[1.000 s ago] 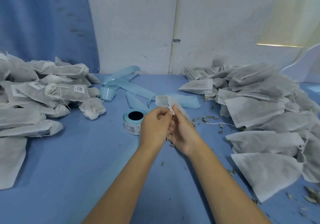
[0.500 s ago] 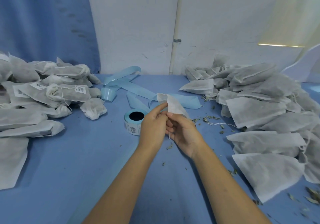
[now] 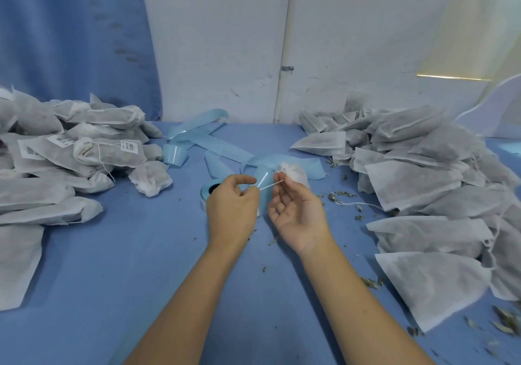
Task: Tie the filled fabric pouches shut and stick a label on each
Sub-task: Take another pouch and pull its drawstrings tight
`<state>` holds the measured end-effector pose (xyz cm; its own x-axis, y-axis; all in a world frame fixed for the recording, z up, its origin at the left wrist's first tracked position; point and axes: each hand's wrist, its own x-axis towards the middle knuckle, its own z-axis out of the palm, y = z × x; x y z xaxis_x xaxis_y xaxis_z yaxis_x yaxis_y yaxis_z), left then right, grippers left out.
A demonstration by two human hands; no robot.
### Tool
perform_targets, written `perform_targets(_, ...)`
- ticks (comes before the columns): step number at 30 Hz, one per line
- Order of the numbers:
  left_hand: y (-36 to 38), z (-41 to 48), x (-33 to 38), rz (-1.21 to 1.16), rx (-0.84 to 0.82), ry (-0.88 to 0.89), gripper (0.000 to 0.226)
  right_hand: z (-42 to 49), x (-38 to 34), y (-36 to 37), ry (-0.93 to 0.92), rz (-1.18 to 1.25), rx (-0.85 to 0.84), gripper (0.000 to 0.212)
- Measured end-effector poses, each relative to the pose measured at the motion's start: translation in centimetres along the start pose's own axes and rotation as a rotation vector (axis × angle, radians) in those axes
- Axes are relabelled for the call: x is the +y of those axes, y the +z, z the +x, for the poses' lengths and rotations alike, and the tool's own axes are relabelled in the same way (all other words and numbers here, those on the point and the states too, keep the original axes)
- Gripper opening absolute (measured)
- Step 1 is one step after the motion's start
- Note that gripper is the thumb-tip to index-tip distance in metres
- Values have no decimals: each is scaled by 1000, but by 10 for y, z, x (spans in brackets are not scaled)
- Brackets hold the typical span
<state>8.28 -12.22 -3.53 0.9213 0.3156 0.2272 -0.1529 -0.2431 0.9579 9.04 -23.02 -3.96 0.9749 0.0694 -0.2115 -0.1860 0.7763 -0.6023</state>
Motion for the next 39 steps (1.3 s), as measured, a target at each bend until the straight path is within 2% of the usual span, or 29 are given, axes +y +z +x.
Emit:
perform_targets(5, -11, 7, -3, 244, 72, 131, 25, 1, 0, 4, -25, -3, 39, 11)
perform_targets(10, -12, 8, -4, 338, 106, 180, 23, 1, 0, 6, -27, -35, 9, 12)
perform_targets(13, -14, 6, -4, 322, 139, 194, 18, 1, -6, 4, -69, -180, -20, 16)
perform_targets(18, -15, 1, 6, 195, 173, 206, 24, 3, -2, 3, -197, -432, -15, 17)
perform_targets(22, -4, -5, 17, 34, 122, 163, 15, 6, 5, 2, -235, -519, 16, 19)
perform_targets(26, 12, -16, 22, 9, -101, -22, 4, 8, 7, -1, -176, -475, 11, 12)
perform_targets(29, 18, -19, 20, -97, -188, -110, 19, 3, 5, 0, -127, -435, -48, 13)
perform_targets(35, 12, -15, 8, 148, -173, 49, 22, 9, 3, -6, -146, -473, -16, 12)
perform_targets(39, 16, -19, 8, 204, -174, 44, 22, 11, 5, -7, -106, -394, 24, 14)
